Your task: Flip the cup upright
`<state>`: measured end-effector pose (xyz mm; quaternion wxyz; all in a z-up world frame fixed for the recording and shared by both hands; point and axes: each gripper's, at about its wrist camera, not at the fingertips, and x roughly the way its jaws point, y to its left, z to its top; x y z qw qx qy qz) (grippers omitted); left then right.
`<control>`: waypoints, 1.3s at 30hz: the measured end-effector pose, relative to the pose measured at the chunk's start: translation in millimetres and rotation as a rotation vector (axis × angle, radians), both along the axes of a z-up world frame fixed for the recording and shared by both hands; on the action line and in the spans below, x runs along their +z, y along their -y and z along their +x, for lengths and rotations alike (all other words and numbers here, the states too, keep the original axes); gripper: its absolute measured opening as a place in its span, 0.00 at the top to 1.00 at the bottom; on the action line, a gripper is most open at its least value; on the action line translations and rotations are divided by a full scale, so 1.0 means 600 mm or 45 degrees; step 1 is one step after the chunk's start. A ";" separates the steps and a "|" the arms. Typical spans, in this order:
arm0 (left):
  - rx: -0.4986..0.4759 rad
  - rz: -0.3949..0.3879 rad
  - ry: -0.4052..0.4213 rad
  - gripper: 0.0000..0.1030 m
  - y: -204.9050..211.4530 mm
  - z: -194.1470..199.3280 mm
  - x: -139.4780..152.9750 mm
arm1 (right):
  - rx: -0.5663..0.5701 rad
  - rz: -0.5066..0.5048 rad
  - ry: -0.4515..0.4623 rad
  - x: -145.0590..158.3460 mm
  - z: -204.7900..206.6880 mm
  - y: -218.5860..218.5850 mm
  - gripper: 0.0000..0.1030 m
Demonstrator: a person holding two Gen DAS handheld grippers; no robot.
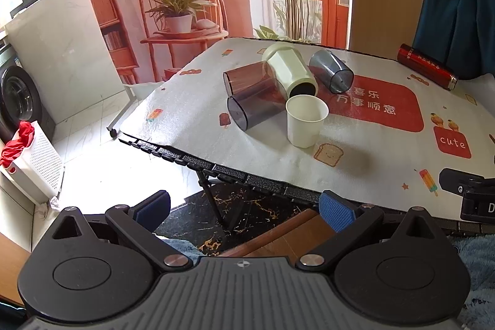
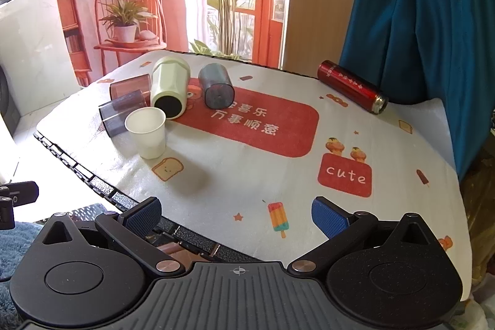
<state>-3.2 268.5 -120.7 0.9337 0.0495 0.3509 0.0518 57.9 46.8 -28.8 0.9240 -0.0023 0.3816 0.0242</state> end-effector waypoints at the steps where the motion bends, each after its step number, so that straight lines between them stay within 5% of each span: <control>1: 0.000 0.001 0.001 0.00 0.000 -0.001 0.000 | 0.000 0.000 0.001 0.000 0.000 0.000 0.00; 39: -0.003 -0.012 0.030 0.00 -0.005 -0.014 0.007 | -0.008 -0.022 0.018 0.001 -0.008 0.000 0.00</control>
